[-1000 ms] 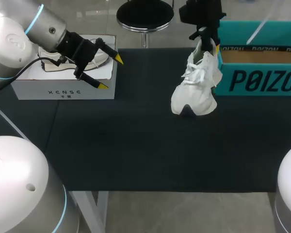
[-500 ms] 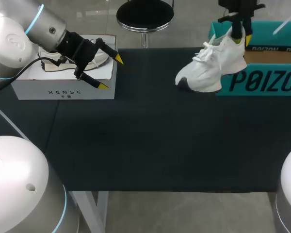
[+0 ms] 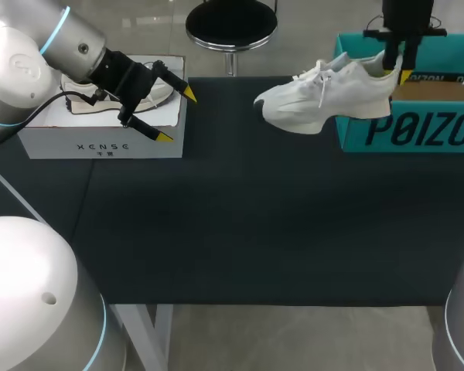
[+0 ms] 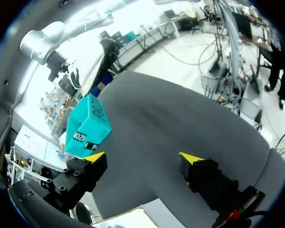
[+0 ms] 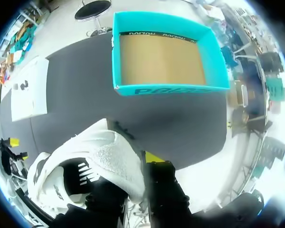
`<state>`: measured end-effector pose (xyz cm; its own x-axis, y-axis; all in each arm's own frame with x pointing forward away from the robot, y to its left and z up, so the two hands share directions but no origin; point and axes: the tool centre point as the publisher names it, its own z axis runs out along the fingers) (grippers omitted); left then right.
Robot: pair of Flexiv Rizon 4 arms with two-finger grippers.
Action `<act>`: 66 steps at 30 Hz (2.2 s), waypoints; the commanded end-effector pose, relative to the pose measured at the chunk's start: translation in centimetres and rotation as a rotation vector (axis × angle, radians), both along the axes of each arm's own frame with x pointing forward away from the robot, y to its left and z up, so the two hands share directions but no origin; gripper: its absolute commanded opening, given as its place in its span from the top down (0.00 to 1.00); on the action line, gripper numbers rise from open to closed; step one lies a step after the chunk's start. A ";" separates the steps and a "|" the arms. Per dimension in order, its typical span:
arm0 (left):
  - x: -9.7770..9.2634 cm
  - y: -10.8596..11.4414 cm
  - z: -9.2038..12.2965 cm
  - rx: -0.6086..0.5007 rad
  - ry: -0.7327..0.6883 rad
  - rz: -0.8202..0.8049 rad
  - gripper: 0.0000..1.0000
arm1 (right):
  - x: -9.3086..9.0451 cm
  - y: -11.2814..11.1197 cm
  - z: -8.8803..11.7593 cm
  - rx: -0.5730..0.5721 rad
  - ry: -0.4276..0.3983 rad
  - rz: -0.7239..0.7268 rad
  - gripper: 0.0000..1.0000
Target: Take the shoe out of the shoebox, open the shoe tongue, remove and reinsert the insole, then place the shoe into the shoebox
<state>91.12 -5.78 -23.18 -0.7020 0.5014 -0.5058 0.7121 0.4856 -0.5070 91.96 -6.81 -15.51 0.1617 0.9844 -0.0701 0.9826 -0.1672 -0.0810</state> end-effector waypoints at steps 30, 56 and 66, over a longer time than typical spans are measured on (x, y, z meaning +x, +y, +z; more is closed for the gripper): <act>0.0 0.0 0.0 0.004 0.000 0.000 0.00 | 4.3 -15.5 -0.7 -0.111 -0.099 -0.420 1.00; 0.0 0.0 0.0 0.004 0.000 0.000 0.00 | 9.4 -21.7 -1.8 -0.214 -0.174 -0.518 1.00; 0.0 0.0 0.0 0.004 0.000 0.000 0.00 | 9.4 -21.7 -1.8 -0.214 -0.174 -0.518 1.00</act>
